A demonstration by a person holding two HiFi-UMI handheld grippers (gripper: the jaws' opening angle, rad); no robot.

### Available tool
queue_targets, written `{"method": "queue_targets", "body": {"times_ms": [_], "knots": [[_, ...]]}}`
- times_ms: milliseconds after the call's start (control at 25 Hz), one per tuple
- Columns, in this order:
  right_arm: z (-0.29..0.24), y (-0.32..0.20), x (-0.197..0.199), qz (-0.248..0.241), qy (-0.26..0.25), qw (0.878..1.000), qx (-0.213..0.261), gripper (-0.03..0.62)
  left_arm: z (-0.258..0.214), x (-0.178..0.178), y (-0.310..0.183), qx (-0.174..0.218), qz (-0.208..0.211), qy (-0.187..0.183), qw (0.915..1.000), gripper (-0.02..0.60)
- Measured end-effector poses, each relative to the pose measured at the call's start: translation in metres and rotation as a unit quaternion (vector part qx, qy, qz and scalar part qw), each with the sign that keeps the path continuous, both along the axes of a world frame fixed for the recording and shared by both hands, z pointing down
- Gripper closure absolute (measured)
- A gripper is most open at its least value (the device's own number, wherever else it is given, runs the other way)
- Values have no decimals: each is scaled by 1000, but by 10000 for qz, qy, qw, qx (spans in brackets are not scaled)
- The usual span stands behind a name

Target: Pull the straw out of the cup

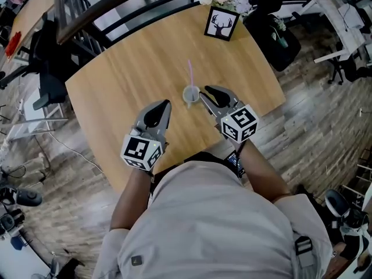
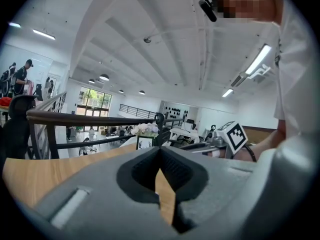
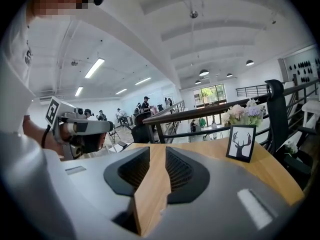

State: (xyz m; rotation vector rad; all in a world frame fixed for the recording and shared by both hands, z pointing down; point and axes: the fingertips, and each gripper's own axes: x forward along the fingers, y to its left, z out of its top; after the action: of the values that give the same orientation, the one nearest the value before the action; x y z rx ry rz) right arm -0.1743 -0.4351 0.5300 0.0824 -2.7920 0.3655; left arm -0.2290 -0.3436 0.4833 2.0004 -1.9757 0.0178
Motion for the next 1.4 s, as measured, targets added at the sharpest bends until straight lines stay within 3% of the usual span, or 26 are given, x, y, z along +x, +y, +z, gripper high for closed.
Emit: {"method": "queue_targets", "body": {"times_ms": [680,1200,1400], "knots": [[100,-48,-36,-498,690,9941,-680,470,90,-24,-60,-616,-274,256,9974,578],[156,-61,-60,-660,1092,9883,-834,470,133,-42,-88,-895,-256,255,9953,577],[178,-63,-67,-651,1247,9862,-878,470,147,-50,-87,-1098,-459,344,9923,578]]}}
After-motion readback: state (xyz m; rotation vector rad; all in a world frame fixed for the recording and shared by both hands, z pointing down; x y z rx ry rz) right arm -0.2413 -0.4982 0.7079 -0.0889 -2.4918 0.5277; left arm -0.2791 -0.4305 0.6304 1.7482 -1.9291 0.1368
